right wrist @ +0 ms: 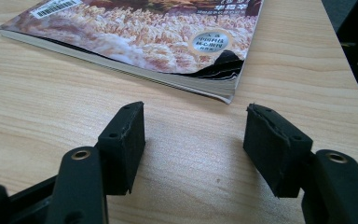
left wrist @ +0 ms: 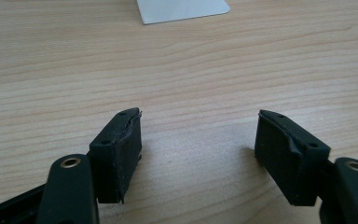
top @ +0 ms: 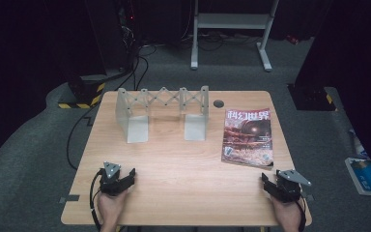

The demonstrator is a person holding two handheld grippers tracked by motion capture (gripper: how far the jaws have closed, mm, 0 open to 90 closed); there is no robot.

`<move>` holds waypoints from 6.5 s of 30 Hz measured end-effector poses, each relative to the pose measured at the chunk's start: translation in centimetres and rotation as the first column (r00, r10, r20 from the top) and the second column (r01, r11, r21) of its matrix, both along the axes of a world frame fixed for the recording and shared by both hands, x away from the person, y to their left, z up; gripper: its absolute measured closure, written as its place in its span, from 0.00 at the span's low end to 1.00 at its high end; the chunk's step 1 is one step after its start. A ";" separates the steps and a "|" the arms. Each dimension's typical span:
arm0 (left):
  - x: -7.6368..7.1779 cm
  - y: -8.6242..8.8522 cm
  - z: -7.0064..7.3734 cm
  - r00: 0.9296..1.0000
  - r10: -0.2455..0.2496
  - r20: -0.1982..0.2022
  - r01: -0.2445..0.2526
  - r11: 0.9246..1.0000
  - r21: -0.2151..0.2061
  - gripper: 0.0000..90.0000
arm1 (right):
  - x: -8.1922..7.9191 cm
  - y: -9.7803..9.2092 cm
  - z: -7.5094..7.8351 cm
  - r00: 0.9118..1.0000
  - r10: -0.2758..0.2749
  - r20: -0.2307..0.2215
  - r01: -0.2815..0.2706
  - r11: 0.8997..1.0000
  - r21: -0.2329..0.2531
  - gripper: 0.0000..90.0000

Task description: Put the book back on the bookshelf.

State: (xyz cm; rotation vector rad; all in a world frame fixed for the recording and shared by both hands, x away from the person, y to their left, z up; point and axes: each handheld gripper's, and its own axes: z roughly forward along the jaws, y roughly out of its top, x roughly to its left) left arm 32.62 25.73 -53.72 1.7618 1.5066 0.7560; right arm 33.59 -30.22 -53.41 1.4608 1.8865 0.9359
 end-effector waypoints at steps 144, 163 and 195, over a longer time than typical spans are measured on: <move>0.2 -0.1 -0.1 1.000 0.004 0.009 -0.004 1.000 0.005 0.36 | 9.6 -1.1 1.2 0.992 -0.054 -0.115 0.069 0.990 0.124 0.56; 1.0 -0.5 1.2 0.999 -0.044 -0.027 0.042 0.997 -0.057 0.38 | 9.5 -1.2 1.1 0.993 -0.047 -0.111 0.061 0.990 0.124 0.56; 3.7 -7.6 4.2 0.969 -0.247 -0.006 0.246 0.966 -0.077 0.41 | 9.3 -1.1 1.2 0.992 -0.050 -0.114 0.064 0.990 0.126 0.57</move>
